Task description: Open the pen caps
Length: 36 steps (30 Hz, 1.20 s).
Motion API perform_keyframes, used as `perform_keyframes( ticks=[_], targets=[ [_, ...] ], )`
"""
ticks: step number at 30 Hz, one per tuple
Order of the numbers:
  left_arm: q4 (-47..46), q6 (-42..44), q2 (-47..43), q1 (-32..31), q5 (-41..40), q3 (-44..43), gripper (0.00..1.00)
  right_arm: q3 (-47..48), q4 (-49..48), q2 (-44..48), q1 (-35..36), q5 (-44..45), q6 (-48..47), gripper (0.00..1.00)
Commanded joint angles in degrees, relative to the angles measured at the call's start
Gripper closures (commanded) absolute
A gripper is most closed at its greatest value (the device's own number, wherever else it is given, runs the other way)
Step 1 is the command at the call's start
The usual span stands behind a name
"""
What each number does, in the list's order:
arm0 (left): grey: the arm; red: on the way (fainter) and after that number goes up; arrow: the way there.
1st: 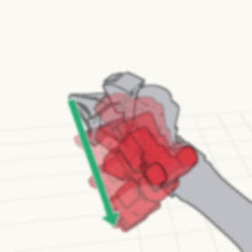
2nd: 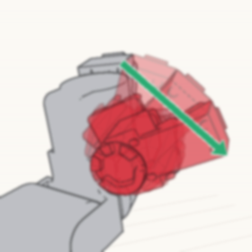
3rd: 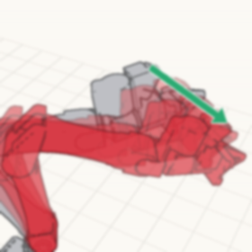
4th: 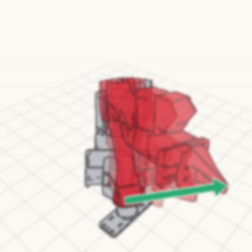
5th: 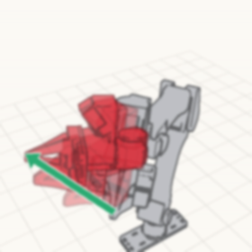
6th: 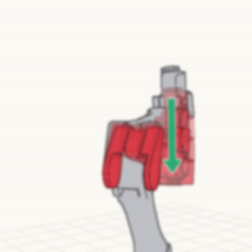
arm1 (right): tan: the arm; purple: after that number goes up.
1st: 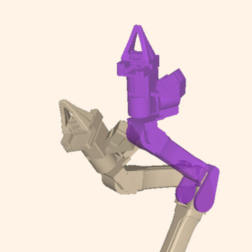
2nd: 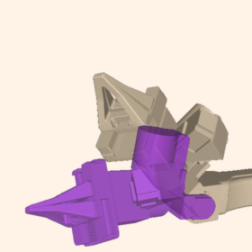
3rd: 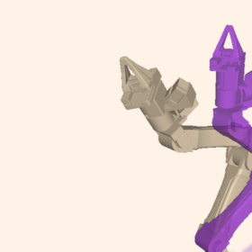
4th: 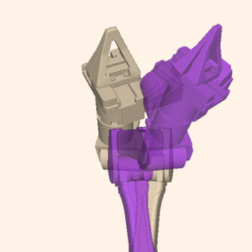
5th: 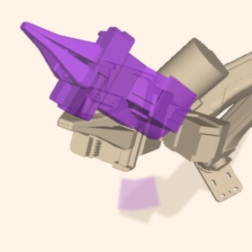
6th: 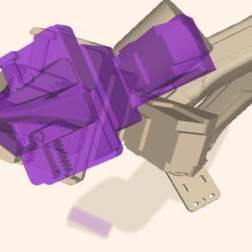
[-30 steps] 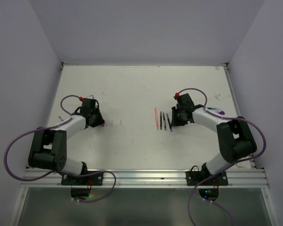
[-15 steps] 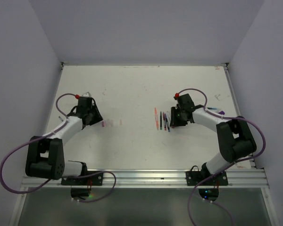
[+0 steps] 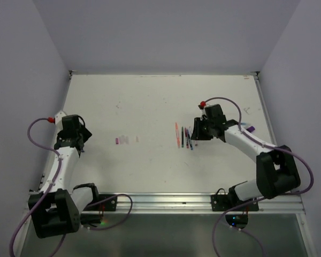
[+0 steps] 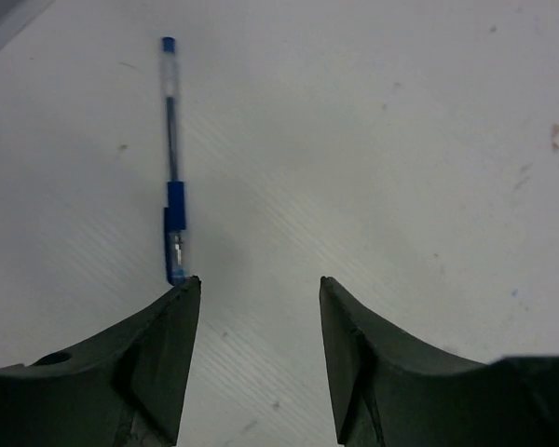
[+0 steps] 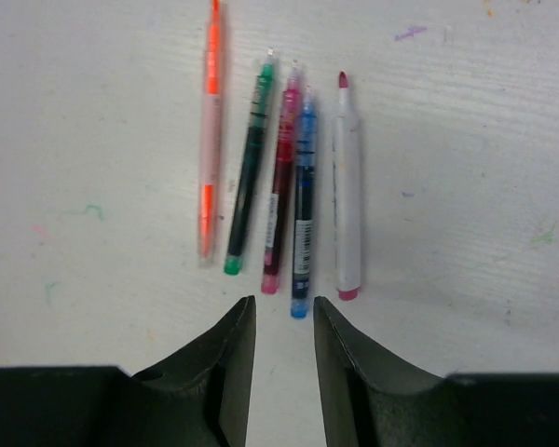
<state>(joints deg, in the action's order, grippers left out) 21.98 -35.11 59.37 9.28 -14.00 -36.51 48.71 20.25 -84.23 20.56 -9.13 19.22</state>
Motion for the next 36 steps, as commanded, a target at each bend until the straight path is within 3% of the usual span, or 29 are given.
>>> perform_keyframes(
  ticks=[1,11,24,36],
  targets=[
    [2.0,-2.6,0.6,1.8,-10.6,1.7,0.43,0.9,0.1,7.0,-0.1,-6.3,0.2,0.65],
    [3.1,-10.9,7.9,5.0,-14.0,-1.6,0.41,2.0,2.8,12.1,1.2,-11.6,0.5,0.65],
    [-1.3,-10.1,24.7,6.8,-16.8,-9.8,0.45,5.2,5.1,13.0,2.1,-13.2,-1.1,0.65],
    [-4.6,-7.3,34.8,7.9,-16.4,-15.3,0.48,5.9,3.6,11.8,2.7,-13.7,-1.3,0.65]
  ],
)
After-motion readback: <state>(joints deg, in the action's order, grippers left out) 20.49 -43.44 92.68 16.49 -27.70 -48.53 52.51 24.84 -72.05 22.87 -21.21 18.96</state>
